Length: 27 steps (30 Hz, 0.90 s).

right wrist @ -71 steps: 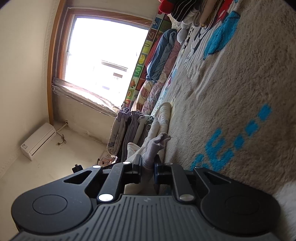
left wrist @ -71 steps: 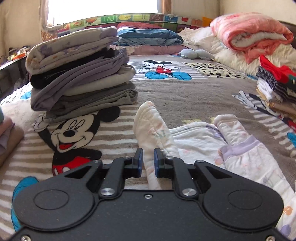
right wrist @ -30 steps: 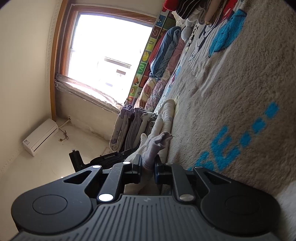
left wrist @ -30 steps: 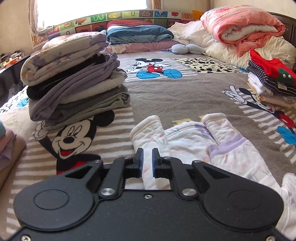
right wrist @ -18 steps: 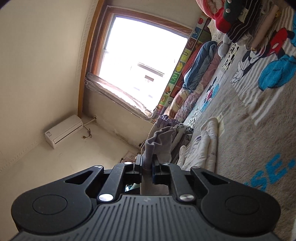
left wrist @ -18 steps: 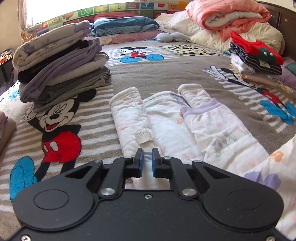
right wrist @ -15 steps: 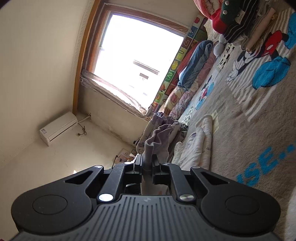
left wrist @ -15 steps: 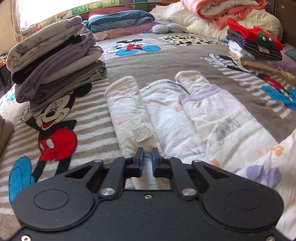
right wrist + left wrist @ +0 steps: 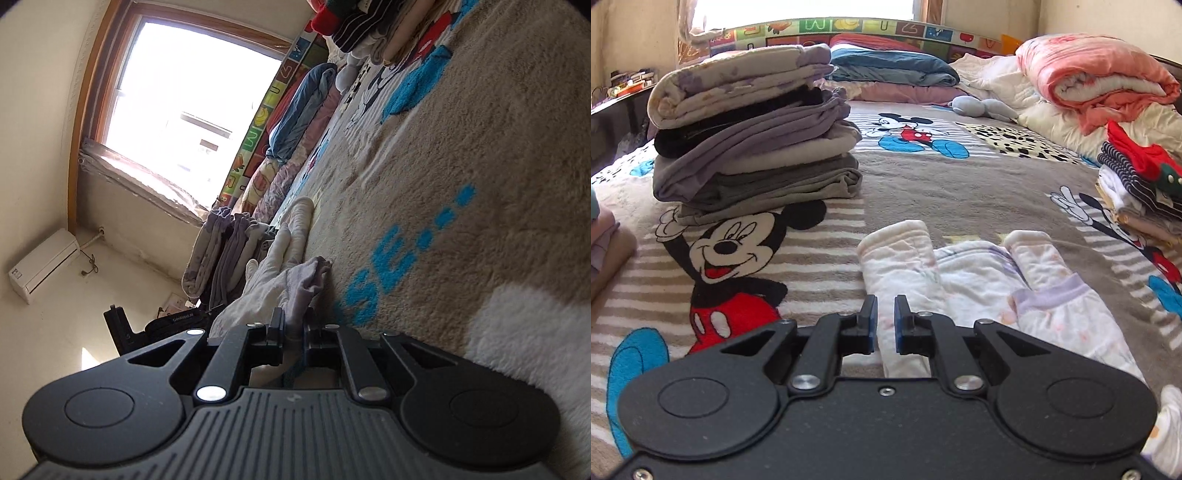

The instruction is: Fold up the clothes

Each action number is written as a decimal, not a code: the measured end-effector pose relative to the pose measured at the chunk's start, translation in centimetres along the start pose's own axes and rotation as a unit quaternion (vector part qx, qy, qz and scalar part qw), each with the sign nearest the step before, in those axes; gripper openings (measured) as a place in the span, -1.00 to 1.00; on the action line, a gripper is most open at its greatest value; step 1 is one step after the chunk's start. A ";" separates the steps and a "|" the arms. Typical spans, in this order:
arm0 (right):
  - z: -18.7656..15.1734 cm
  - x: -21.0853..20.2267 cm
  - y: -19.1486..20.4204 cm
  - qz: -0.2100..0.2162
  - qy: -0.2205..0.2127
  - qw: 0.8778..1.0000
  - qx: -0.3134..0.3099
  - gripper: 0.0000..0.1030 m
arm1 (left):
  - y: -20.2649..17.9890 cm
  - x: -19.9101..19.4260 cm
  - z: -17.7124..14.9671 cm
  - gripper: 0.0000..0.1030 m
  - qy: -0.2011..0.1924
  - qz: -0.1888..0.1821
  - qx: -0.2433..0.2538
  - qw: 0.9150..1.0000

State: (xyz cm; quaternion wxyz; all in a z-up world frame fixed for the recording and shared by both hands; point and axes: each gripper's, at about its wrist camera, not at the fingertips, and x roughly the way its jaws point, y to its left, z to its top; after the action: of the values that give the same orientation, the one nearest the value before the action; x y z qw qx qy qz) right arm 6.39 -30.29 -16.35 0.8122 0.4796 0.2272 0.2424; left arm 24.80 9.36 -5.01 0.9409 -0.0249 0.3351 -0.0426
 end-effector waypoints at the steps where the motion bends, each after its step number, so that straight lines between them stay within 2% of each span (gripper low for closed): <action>1: -0.2 0.1 0.1 0.000 0.000 1.000 -0.015 -0.80 | -0.5 1.1 -0.3 -0.91 0.019 -0.020 0.016 0.999; 2: -0.3 0.3 0.3 0.001 0.001 1.000 -0.027 -0.80 | -1.1 2.1 -0.9 -0.92 0.037 -0.035 0.040 0.998; 6: -0.2 0.2 0.1 0.020 0.000 0.999 -0.032 -0.79 | -1.9 1.8 -1.0 -0.93 0.035 -0.048 0.114 0.992; 10: 0.0 0.3 -0.1 0.033 0.002 0.999 -0.033 -0.78 | -0.5 1.0 0.4 -0.92 0.011 -0.057 0.101 0.993; 15: 0.1 0.2 -0.2 0.044 0.005 0.998 -0.033 -0.76 | 0.0 2.8 2.8 -0.92 -0.019 -0.019 0.071 0.997; 18: 0.1 0.1 -0.3 0.045 0.006 0.998 -0.034 -0.75 | -0.1 5.6 3.2 -0.92 0.018 -0.042 0.055 0.997; 19: 0.0 0.1 -0.3 0.045 0.006 0.998 -0.034 -0.75 | -0.6 6.8 2.7 -0.94 0.047 -0.050 0.070 0.995; 20: 0.0 0.1 -0.3 0.046 0.006 0.998 -0.034 -0.75 | -1.3 7.2 1.9 -0.95 0.044 -0.043 0.102 0.993; 27: 0.2 0.3 -0.4 0.049 0.007 0.998 -0.033 -0.75 | -0.9 6.9 2.6 -0.96 0.059 -0.052 0.092 0.993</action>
State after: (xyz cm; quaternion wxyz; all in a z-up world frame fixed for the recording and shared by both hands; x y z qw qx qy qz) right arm 6.77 -30.38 -16.63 0.8131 0.4611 0.2016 0.2925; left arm 31.73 7.81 -7.25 0.9142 0.0472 0.3832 -0.1233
